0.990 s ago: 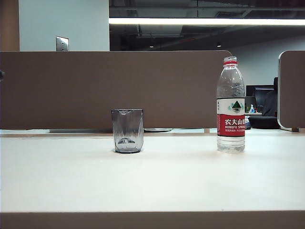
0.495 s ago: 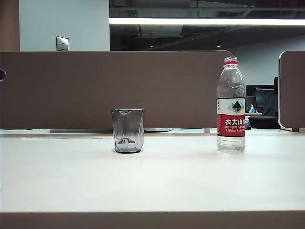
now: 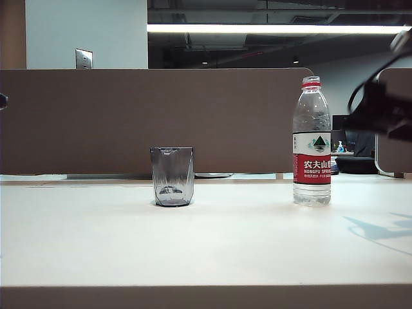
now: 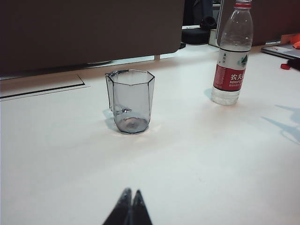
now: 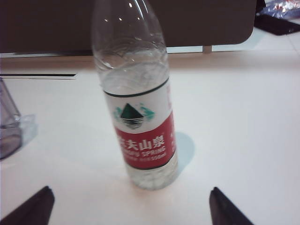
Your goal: Pick up the mineral water bottle on the table and pour water into the mug until it's half full.
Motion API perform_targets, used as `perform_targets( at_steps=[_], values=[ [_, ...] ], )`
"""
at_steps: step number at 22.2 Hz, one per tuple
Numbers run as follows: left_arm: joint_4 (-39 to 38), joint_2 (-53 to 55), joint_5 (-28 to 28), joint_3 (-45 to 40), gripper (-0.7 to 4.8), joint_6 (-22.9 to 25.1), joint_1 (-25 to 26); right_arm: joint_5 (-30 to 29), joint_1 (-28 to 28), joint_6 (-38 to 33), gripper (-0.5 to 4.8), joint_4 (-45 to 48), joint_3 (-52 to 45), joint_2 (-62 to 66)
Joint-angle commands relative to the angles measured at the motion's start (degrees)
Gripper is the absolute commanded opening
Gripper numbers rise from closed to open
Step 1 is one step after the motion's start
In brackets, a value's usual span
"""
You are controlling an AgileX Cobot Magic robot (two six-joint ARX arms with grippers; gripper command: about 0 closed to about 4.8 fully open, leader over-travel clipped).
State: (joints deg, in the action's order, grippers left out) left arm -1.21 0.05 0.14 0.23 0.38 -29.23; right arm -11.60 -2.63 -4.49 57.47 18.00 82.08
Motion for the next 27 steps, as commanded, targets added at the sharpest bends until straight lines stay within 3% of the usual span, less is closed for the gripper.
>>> perform_targets(
  at_steps=[1, 6, 10, 27],
  values=[
    [0.39, 0.0, 0.09, 0.17, -0.05, 0.02, 0.04, -2.91, 0.09, 0.72, 4.79, 13.79, 3.17, 11.56],
    [0.39, 0.02, 0.07, 0.17, -0.05, 0.02, 0.04, -3.65, 0.07, 0.92, 4.79, 22.38, 7.65, 22.91],
    [0.39, 0.0, 0.07, 0.17, -0.05, 0.02, 0.04, -6.19, 0.04, 4.79, 4.79, 22.08, 12.31, 26.14],
    [0.39, 0.0, 0.07, 0.17, -0.05, 0.02, 0.04, -7.63, -1.25, 3.87, 4.79, 22.23, 25.68, 36.98]
  ],
)
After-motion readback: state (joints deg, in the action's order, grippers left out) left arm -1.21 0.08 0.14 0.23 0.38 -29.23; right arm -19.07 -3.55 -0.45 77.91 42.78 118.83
